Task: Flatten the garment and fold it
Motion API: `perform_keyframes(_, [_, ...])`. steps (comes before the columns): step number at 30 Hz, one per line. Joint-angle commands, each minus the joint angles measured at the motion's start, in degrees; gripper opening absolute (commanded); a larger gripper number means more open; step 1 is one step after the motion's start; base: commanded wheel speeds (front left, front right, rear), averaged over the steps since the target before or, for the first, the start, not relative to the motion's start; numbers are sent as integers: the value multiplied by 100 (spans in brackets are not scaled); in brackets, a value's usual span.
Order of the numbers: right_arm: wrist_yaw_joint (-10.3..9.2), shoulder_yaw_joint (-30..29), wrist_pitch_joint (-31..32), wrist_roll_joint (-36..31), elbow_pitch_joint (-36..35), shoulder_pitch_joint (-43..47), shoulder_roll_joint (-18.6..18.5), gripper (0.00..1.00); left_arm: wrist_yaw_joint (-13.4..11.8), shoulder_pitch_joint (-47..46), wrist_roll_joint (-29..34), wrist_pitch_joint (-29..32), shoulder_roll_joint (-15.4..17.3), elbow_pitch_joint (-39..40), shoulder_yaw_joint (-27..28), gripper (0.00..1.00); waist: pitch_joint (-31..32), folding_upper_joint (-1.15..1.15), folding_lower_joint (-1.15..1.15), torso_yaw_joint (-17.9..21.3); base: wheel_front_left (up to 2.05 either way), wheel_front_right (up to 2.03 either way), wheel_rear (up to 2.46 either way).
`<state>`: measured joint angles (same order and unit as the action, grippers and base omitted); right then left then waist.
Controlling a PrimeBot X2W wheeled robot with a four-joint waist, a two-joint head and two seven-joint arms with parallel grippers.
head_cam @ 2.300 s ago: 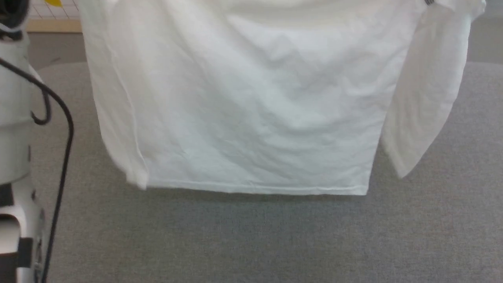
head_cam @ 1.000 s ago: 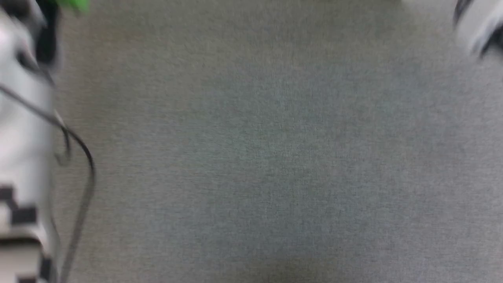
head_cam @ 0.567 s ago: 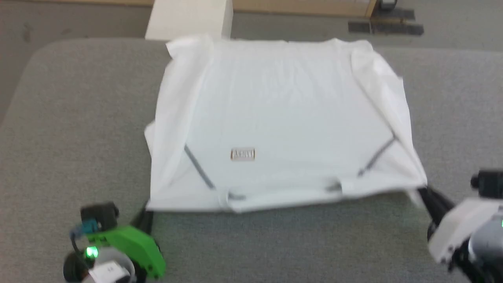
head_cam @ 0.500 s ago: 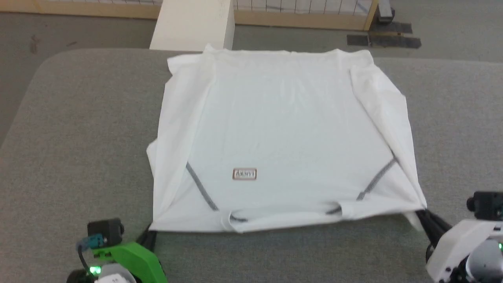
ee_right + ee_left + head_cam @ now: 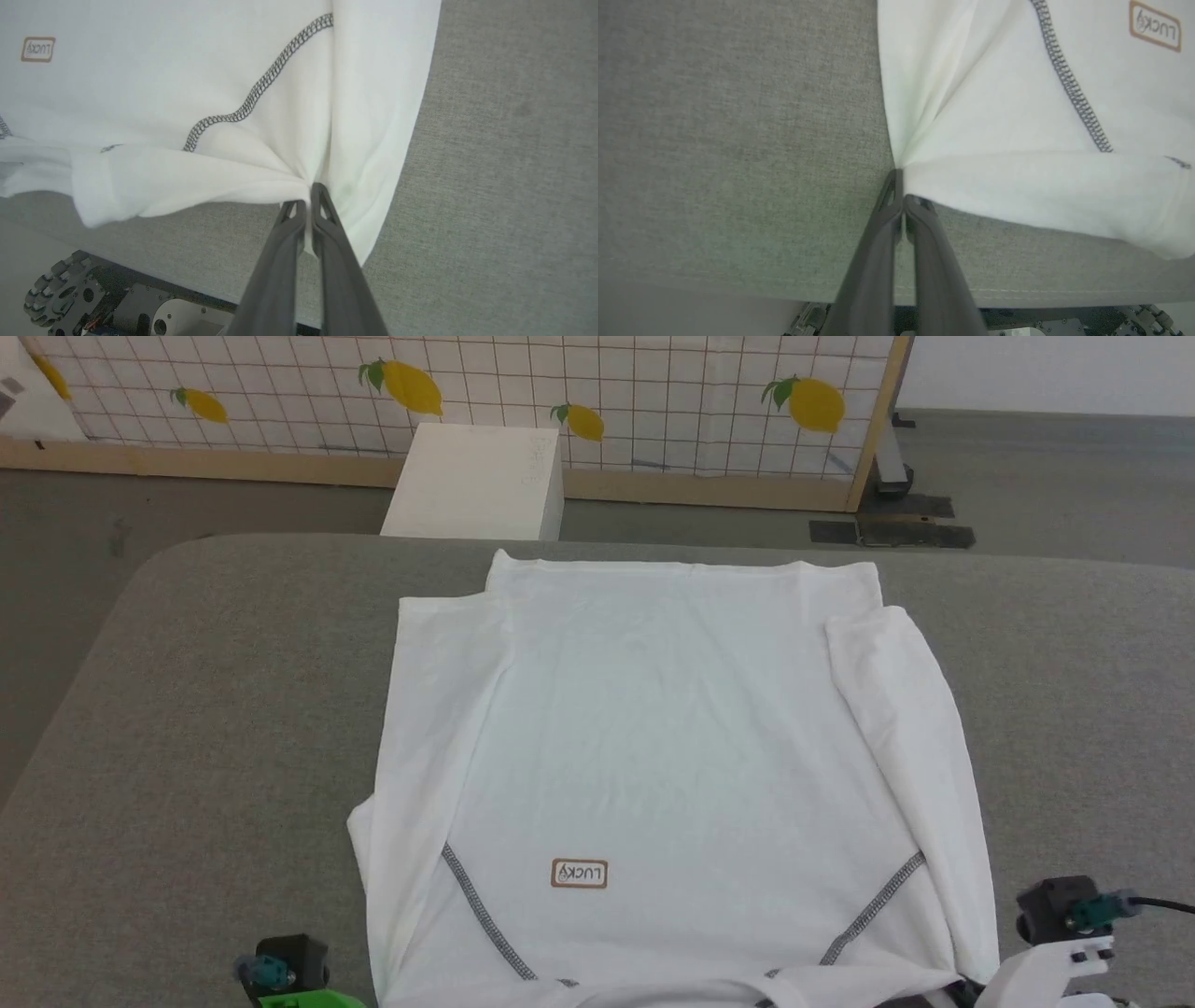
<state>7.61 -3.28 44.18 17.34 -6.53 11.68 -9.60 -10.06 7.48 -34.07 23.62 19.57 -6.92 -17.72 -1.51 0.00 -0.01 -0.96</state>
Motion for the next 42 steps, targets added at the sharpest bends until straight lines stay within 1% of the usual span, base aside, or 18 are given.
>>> perform_keyframes(1, [-12,87,13,-74,61,-69,20,0,-51,31,-45,32,-18,-80,2,0,-22,0,1,12,0,0,0])
perform_keyframes(2, [-12,145,-18,-94,123,-109,36,0,-49,-11,-67,3,-51,-68,15,49,-38,0,1,8,0,0,0])
perform_keyframes(3, [-12,190,-56,-91,186,-147,55,15,-54,-52,-55,-24,-56,-66,18,100,-52,0,1,4,0,0,0])
perform_keyframes(4, [-12,231,-73,-98,237,-172,48,76,-53,-76,-59,-18,-59,-68,16,100,-60,0,1,-1,0,0,0])
perform_keyframes(5, [-12,261,-92,-90,284,-198,45,100,-53,-104,-75,-12,-59,-61,28,100,-71,0,1,-5,0,0,0])
perform_keyframes(10, [-12,207,-87,-3,198,-214,-87,100,-131,-97,-143,44,67,97,182,100,-95,0,1,-14,0,0,0])
perform_keyframes(12, [-12,68,-37,71,19,-161,-111,100,-269,-28,-164,30,152,229,345,100,-112,0,1,-14,0,0,0])
perform_keyframes(15, [-12,-194,152,204,-392,-41,-118,100,-581,193,-167,-3,308,533,660,100,-121,0,1,3,0,0,0])
perform_keyframes(20, [-12,-760,538,338,-1034,84,-208,100,-939,491,-141,-83,567,1083,1119,100,-142,0,1,-5,0,0,0])
perform_keyframes(22, [-12,-1047,621,340,-1253,23,-240,100,-1023,479,-97,-319,599,1327,1315,100,-164,0,1,-10,0,0,0])
perform_keyframes(24, [-12,-1320,620,300,-1394,-170,-255,100,-1048,389,43,-746,624,1518,1483,100,-208,0,1,2,0,0,0])
perform_keyframes(25, [-12,-1457,579,299,-1432,-335,-226,100,-1050,299,121,-1071,597,1596,1581,100,-235,0,1,9,0,0,0])
perform_keyframes(27, [-12,-1638,448,317,-1417,-741,-146,100,-1011,127,290,-1773,526,1728,1723,100,-317,0,1,38,0,0,0])
perform_keyframes(31, [-12,-1640,155,290,-1053,-1685,-109,100,-798,-227,472,-3195,276,1798,1895,100,-597,0,1,73,0,0,0])
perform_keyframes(33, [-12,-1555,35,168,-722,-2160,-135,100,-649,-401,596,-3617,211,1756,1860,100,-791,0,1,56,0,0,0])
perform_keyframes(35, [-12,-1402,-76,-18,-337,-2660,-170,100,-494,-578,773,-3787,155,1743,1806,100,-992,0,1,55,0,0,0])
perform_keyframes(38, [-12,-1086,-163,-337,343,-3328,-269,100,-255,-811,985,-3852,-30,1800,1769,100,-1289,0,1,21,0,0,0])
perform_keyframes(42, [-12,-902,-235,-753,1339,-4244,-331,100,103,-1115,1433,-3859,-409,2031,1867,100,-1700,0,1,-117,0,0,0])
